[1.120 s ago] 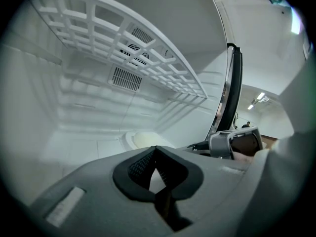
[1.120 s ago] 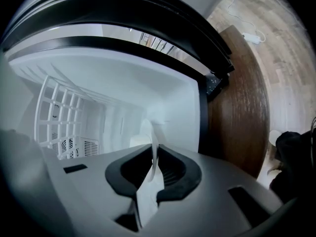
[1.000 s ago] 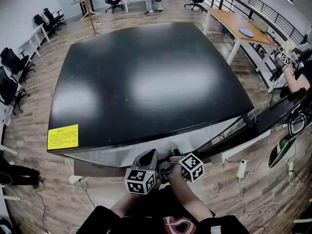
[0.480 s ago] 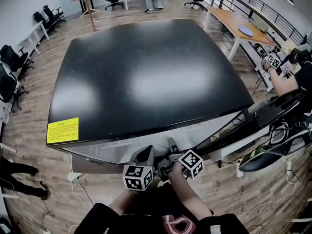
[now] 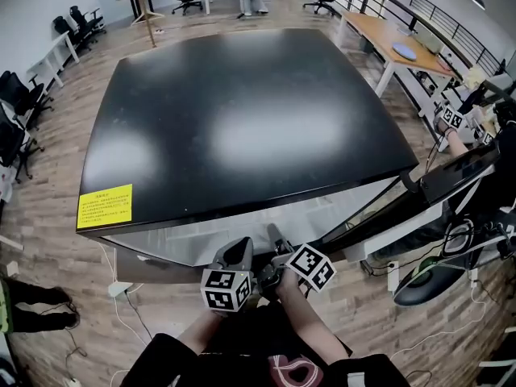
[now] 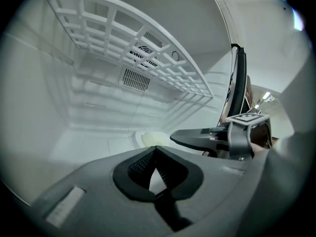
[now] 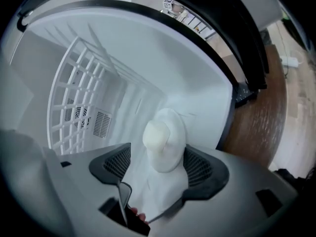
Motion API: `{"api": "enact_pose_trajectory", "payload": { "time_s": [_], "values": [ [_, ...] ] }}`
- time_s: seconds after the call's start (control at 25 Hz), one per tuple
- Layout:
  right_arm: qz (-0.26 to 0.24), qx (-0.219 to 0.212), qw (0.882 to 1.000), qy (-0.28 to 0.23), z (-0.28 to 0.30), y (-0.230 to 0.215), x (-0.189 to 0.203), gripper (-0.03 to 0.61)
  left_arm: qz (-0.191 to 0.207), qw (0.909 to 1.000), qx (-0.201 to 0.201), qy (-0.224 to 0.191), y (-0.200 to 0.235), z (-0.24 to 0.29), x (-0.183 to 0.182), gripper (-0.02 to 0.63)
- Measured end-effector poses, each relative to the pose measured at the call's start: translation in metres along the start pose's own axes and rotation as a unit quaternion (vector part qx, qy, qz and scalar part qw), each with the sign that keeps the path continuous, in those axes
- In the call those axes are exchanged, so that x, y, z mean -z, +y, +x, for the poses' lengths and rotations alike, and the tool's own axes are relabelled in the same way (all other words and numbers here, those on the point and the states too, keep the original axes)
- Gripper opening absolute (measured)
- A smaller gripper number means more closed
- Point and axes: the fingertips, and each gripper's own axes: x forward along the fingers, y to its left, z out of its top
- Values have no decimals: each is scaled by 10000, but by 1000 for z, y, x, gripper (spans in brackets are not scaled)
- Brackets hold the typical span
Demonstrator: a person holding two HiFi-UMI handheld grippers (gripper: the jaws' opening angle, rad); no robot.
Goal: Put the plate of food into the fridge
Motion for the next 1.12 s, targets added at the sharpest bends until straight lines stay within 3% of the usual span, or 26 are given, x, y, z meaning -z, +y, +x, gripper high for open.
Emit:
{"api": "enact_pose_trajectory", "payload": {
  "time_s": [0.24,0.36,0.52,0.76,1.0,1.12],
  "values": [
    [-614,-620,9947,547,-4,8,15,337,10,9996,169,224,-5,6,9,8],
    [-1257,-677,9871,719,-6,8,19,336,-5,9995,125,303,-4,7,12,8],
    [-2130,-530,9711,941,-9,2,28,337,92,9984,-99,550,-3,7,28,8],
    [-3137,-557,9381,1358,-12,-4,38,334,-6,9974,-60,719,-6,7,43,8],
    [-4476,-218,8798,1587,-12,-10,46,293,-80,9972,-174,718,1,5,43,8],
    [-5268,91,8317,1749,-13,-19,45,206,-81,9963,-120,851,-3,9,50,8]
  ]
}}
